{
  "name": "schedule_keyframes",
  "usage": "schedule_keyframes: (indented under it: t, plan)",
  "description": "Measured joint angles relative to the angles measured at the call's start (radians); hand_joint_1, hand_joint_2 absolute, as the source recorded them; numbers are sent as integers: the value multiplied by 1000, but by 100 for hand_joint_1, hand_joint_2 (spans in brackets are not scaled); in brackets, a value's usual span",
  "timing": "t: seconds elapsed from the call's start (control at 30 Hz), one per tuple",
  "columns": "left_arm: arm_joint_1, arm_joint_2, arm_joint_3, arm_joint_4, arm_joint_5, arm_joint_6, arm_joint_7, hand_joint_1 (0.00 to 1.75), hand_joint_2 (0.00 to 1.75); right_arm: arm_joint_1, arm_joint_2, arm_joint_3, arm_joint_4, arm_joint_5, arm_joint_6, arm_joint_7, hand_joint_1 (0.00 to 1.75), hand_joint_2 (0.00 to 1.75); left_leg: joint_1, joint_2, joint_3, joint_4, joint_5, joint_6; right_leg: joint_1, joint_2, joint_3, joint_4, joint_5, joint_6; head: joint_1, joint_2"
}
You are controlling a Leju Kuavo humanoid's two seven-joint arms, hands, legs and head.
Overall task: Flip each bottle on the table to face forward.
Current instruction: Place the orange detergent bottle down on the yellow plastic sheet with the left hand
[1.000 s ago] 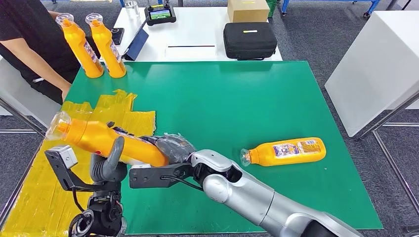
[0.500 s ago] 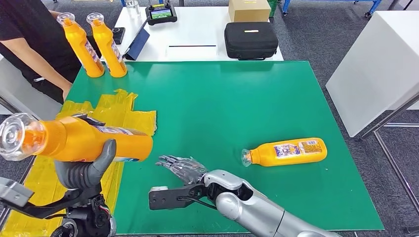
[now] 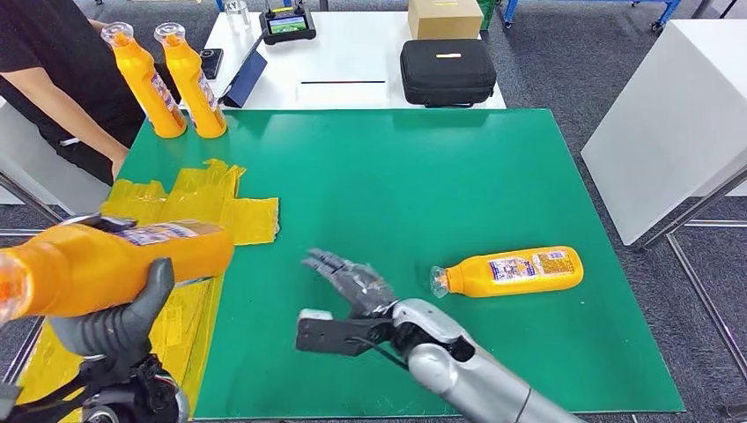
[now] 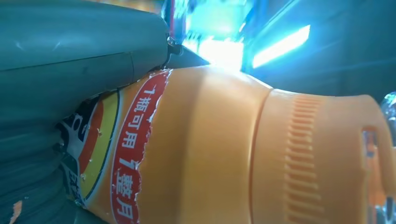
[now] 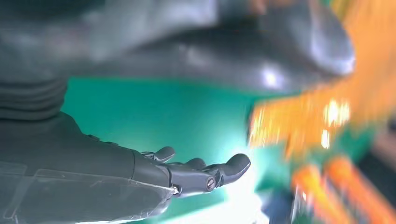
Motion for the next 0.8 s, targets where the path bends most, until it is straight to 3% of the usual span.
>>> schedule_keyframes:
  t: [0.1, 0.2, 0.33, 0.4, 0.6, 0.8]
  plan:
    - [67, 1, 85, -10, -137, 10, 21, 175, 175, 69, -47, -156, -135, -4, -34, -86, 0, 0, 0, 0, 0, 0, 0, 0, 0, 0, 0, 0, 0, 0, 0, 0]
    - [117, 1, 157, 15, -434, 47, 59, 175, 175, 148, -78, -322, -290, -20, -32, -162, 0, 0, -2, -1, 0, 0, -1, 1, 0, -1, 0, -1, 0, 0, 0, 0]
    - [107, 20, 177, 184, -1071, -37, 329, 175, 175, 269, -136, -494, -480, -31, -31, -218, 0, 0, -4, -8, 1, 0, -1, 2, -1, -8, 2, -2, -2, 2, 0, 0]
    - [87, 39, 163, 296, -1308, -42, 428, 175, 175, 327, -163, -559, -553, -34, -31, -237, 0, 0, -3, -7, 0, 0, -1, 2, -1, -8, 2, -2, -1, 2, 0, 0]
    - [40, 106, 135, 427, -1361, -78, 560, 175, 175, 439, -210, -675, -695, -44, -72, -306, 0, 0, -3, -1, 2, 0, -1, 2, -1, -3, 2, -2, 0, 1, -1, 0]
    - [24, 140, 131, 462, -1373, -174, 596, 175, 175, 540, -261, -799, -778, -105, -91, -380, 0, 0, -2, -1, 1, 0, -1, 2, 0, -3, 2, -2, 0, 0, 0, 0]
